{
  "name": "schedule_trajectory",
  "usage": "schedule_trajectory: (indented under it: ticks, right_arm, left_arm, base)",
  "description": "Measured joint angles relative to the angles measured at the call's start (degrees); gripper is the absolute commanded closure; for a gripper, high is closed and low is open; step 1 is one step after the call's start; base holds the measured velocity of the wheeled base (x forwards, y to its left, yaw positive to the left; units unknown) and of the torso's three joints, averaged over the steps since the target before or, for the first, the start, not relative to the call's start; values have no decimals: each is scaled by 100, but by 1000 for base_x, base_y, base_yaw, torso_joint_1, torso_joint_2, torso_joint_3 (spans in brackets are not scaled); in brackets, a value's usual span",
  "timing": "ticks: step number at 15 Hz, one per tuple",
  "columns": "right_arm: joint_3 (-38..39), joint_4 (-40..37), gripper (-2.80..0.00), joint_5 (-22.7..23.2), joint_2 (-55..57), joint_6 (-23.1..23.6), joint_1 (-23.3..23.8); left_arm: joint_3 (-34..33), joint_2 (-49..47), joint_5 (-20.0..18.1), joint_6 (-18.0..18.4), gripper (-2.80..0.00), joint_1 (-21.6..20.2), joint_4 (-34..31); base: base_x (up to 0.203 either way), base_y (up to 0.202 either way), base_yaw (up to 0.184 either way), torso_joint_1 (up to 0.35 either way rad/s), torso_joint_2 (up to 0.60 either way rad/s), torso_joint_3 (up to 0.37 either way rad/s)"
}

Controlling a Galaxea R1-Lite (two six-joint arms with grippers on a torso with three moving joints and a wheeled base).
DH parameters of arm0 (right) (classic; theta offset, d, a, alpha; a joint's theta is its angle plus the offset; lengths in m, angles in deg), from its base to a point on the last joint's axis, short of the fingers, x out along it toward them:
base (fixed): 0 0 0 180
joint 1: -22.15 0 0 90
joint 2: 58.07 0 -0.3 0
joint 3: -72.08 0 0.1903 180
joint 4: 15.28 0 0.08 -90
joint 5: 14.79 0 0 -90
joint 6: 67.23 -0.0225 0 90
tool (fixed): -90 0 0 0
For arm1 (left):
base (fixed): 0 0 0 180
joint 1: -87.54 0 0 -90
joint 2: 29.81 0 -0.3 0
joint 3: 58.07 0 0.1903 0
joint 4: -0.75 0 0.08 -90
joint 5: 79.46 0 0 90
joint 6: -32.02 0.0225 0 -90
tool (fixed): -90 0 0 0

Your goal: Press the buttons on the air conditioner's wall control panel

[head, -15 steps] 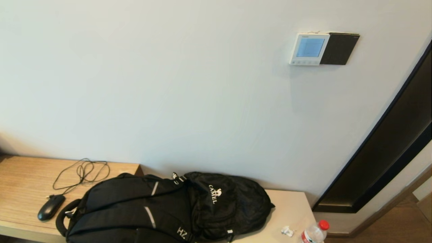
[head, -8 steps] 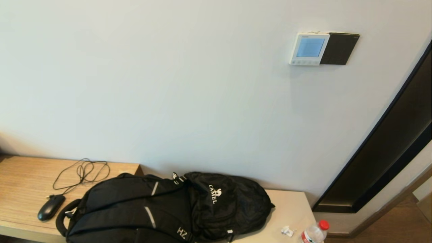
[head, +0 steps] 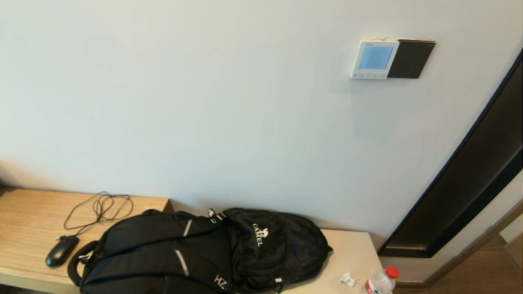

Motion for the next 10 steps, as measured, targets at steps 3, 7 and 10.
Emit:
schedule_trajectory:
  ticks: [3,7,10]
  right_arm:
    - [0,0,0,0,0,0,0]
    - [0,2,0,0,2,0,-13]
    - [0,2,0,0,2,0,-15]
  left_arm:
    - [0,0,-1,0,0,2,-2]
    - [0,0,2,-17,0,-2,2]
    - [0,0,2,-20,0,0,5]
  base:
    - [0,0,0,0,0,0]
    - [0,0,0,0,0,0]
    - [0,0,0,0,0,0]
